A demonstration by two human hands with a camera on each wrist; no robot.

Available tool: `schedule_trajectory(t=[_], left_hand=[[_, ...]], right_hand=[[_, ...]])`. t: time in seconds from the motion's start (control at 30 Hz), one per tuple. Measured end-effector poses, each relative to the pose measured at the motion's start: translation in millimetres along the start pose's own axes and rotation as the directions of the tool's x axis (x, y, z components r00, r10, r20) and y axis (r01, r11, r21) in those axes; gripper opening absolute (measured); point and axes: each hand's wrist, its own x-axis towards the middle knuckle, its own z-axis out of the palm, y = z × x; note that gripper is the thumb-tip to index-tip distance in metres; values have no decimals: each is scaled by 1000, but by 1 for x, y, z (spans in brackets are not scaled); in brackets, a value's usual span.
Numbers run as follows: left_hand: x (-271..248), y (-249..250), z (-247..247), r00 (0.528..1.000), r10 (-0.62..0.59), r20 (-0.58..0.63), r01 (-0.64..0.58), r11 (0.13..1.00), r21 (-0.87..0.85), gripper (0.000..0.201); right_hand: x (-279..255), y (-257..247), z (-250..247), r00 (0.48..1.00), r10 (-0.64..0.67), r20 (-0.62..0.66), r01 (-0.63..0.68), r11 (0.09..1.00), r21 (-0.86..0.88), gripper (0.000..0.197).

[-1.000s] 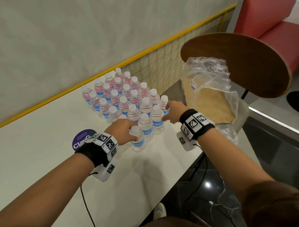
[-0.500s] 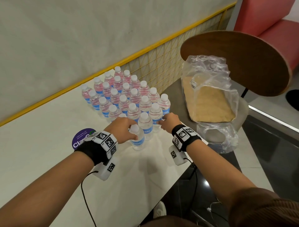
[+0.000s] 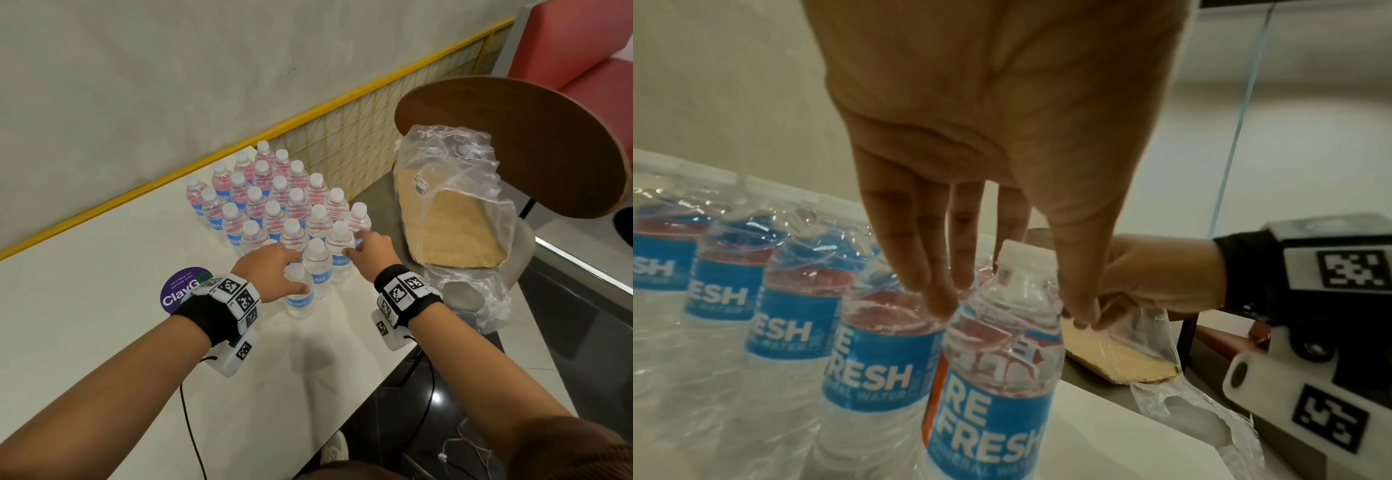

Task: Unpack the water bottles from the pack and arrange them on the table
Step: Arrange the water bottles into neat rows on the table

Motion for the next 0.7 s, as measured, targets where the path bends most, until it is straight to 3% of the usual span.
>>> schedule_trajectory(t=[0.1, 0.2, 0.33, 0.57, 0.7], left_hand=[[3, 8, -3, 997, 9, -78, -7, 1000, 26, 63], [8, 12, -4, 999, 1, -53, 1, 1000, 28, 59], [8, 14, -4, 1000, -15, 27, 13, 996, 83, 28], [12, 8, 2, 999, -5, -37, 8, 996, 85, 21], [13, 8, 3, 999, -6, -32, 8, 996, 84, 28]], right_hand=[[-13, -23, -12, 980, -195, -51, 195, 981, -7, 50], [-21, -48, -16, 946, -321, 49, 323, 945, -41, 55], [-14, -62, -7, 930, -305, 206, 343, 921, -185, 49], [-9, -66, -1, 932, -300, 205, 346, 905, -248, 41], [-11, -66, -3, 931, -300, 208, 346, 907, -240, 40]])
